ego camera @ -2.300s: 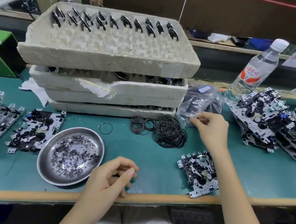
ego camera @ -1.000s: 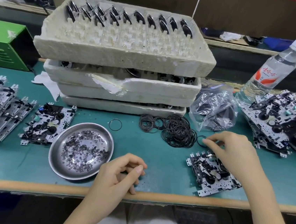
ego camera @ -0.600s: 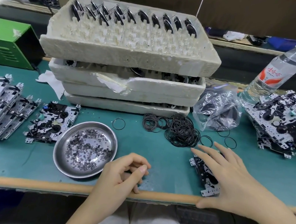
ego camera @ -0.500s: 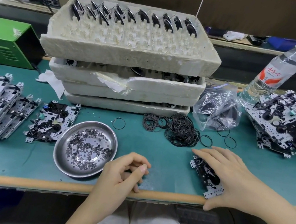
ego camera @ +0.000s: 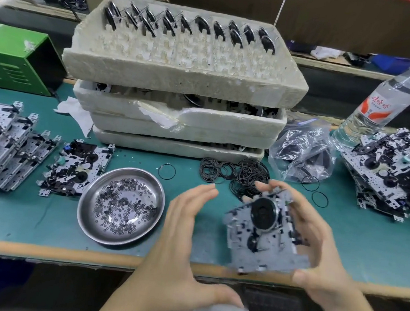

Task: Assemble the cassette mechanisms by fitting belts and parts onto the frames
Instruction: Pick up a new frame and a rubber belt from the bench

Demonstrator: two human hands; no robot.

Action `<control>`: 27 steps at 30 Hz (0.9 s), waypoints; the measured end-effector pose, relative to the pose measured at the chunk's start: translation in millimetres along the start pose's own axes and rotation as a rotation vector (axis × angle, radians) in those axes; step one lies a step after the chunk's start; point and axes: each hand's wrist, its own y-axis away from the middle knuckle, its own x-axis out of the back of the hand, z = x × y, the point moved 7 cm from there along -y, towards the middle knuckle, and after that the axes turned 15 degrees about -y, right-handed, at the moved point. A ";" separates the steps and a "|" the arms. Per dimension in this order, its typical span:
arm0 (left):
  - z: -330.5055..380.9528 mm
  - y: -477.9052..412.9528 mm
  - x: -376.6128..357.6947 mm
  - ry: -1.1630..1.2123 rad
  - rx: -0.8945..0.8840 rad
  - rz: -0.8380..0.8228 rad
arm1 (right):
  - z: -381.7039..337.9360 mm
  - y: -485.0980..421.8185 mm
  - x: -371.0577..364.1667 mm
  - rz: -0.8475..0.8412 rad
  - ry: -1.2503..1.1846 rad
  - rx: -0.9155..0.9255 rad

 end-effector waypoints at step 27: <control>-18.7 -45.9 62.2 -0.468 -0.002 -0.295 | 20.4 2.0 63.6 0.622 1.614 0.271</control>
